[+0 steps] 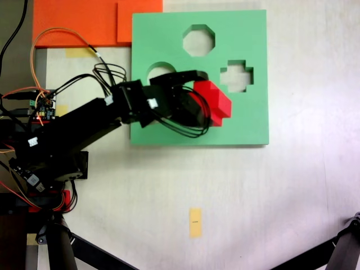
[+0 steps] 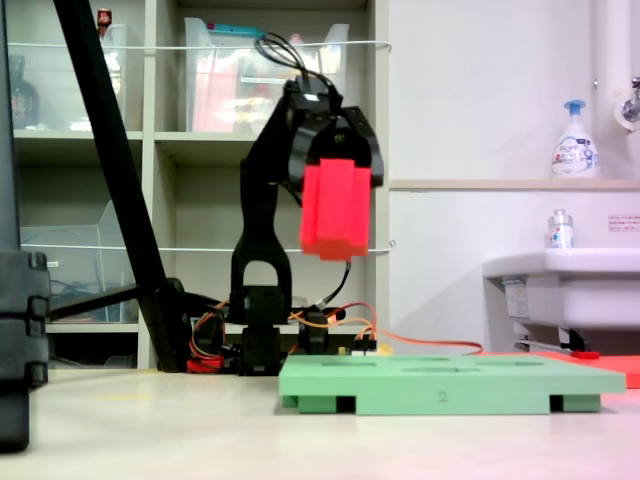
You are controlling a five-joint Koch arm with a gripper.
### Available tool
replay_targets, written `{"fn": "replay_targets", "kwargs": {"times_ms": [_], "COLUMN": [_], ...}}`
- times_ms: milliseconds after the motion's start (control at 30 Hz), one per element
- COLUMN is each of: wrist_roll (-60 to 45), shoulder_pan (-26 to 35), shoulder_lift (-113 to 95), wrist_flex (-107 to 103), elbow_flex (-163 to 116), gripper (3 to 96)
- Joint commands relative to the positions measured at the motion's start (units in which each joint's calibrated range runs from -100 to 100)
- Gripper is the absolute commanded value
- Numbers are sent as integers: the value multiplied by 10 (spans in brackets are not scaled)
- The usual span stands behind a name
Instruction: Put the cross columnar block into the corresponding hole
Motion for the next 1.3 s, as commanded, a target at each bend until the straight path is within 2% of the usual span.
{"fn": "replay_targets", "kwargs": {"times_ms": [33,433,733,1300], "wrist_roll": [16,40,40,40], "shoulder_pan": [21,67,71,60], "shoulder_lift": [6,132,255,392], "wrist_flex": [30,105,211,238], "elbow_flex": [37,41,42,72], "gripper": [395,396,397,401]}}
